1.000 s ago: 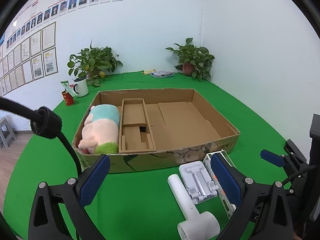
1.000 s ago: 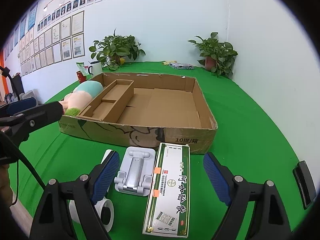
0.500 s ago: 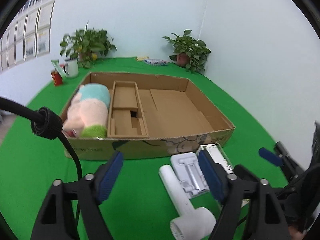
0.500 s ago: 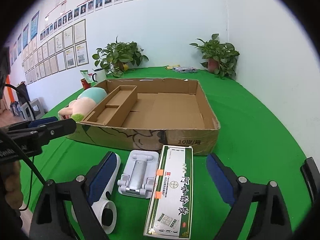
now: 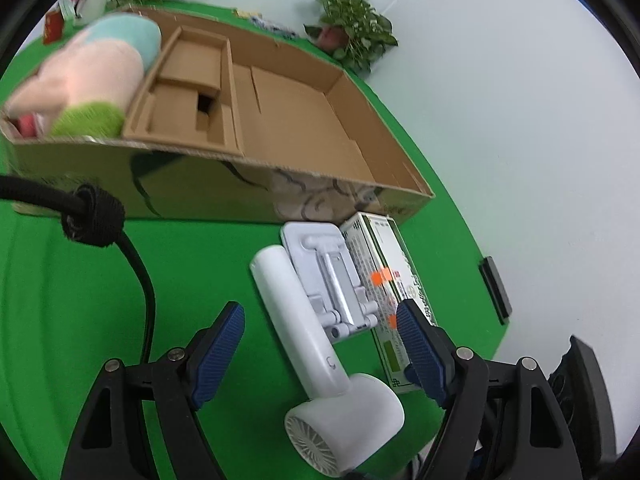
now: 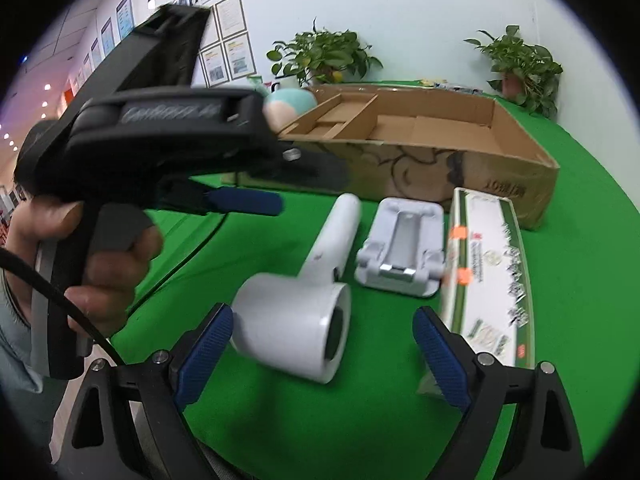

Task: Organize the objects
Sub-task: 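Move the left gripper to the white hair dryer handle, then close the left gripper on the hair dryer handle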

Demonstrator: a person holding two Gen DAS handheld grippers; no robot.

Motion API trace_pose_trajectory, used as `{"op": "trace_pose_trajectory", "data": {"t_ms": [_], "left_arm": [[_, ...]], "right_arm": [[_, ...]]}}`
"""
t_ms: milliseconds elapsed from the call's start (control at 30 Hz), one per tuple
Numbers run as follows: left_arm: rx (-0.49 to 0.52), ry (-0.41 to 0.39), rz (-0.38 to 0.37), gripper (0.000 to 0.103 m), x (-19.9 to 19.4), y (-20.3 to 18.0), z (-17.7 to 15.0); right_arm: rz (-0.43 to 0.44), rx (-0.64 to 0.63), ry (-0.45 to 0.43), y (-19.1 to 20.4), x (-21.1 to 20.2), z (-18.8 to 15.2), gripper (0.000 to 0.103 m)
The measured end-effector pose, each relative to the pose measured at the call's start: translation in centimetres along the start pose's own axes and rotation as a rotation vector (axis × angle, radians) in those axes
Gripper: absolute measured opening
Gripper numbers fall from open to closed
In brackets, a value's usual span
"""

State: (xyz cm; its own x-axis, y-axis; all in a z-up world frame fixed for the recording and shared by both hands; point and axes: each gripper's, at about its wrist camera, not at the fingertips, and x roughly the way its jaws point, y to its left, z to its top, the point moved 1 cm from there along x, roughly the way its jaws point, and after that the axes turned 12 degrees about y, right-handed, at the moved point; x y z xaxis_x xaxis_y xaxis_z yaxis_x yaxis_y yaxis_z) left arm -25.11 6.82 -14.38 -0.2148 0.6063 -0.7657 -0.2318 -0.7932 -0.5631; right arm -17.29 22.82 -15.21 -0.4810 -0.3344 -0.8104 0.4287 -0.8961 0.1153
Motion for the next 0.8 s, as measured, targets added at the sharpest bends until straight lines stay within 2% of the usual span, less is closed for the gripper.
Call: {"op": "trace_pose_trajectory", "data": {"t_ms": [100, 267, 400, 500, 800], "left_arm": [[-0.020, 0.043, -0.046, 0.075, 1.5, 0.7, 0.6], [-0.036, 0.086, -0.068, 0.070, 2.8, 1.1, 1.3], [-0.043, 0.123, -0.048, 0.061, 3.8, 0.9, 1.4], [-0.035, 0.134, -0.035, 0.058, 4.0, 0.5, 1.1], [-0.049, 0.169, -0.019, 0.054, 4.1, 0.0, 0.1]], "right_arm": [[-0.009, -0.014, 0.007, 0.8, 0.2, 0.1, 0.091], [-0.008, -0.032, 0.008, 1.3, 0.6, 0.8, 0.090], [-0.001, -0.023, 0.033, 1.3, 1.1, 1.1, 0.071], [-0.001, -0.031, 0.052, 1.6, 1.2, 0.8, 0.064], [-0.003, -0.011, 0.078, 2.6, -0.3, -1.8, 0.060]]}}
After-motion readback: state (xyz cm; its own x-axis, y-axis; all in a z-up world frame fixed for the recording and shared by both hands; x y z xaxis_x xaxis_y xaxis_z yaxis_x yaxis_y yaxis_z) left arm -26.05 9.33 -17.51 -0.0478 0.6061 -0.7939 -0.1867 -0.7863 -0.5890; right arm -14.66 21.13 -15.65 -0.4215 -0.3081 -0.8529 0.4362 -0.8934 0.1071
